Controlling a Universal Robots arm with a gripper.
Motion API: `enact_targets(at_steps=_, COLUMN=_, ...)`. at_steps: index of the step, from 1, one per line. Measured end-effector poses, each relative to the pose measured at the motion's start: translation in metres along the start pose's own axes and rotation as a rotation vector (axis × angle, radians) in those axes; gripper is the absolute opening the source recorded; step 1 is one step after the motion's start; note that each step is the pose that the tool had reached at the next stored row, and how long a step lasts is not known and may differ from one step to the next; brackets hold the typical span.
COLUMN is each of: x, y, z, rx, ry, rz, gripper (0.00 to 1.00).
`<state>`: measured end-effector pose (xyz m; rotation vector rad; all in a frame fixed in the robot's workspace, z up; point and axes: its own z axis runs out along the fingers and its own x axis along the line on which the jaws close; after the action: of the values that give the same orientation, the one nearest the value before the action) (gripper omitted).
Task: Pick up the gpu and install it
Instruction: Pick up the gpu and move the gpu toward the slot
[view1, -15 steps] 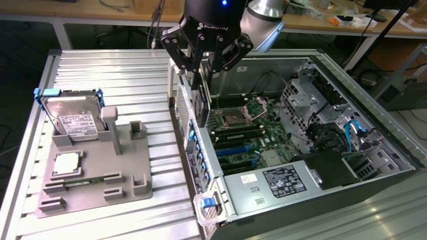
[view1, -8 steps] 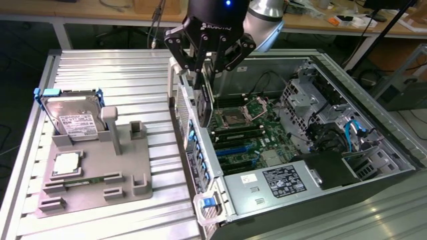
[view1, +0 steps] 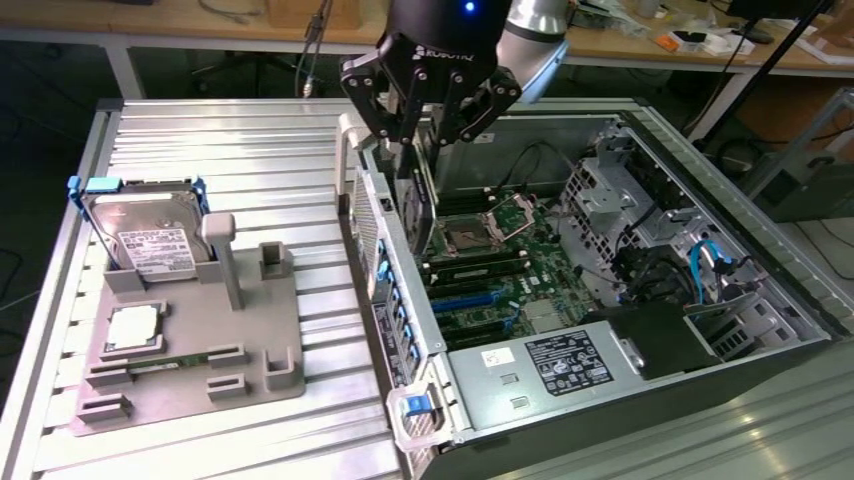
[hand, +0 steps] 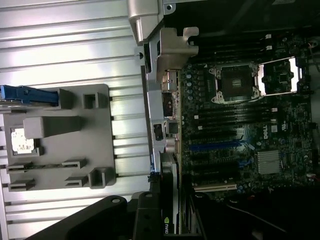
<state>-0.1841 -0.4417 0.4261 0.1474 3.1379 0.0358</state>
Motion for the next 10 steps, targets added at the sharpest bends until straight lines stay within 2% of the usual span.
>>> enact_targets(at_steps=10, x=-0.0101, y=0.0009, z=0.0000, rx=0.0000, ry=0.0000, rz=0.000, gripper=0.27)
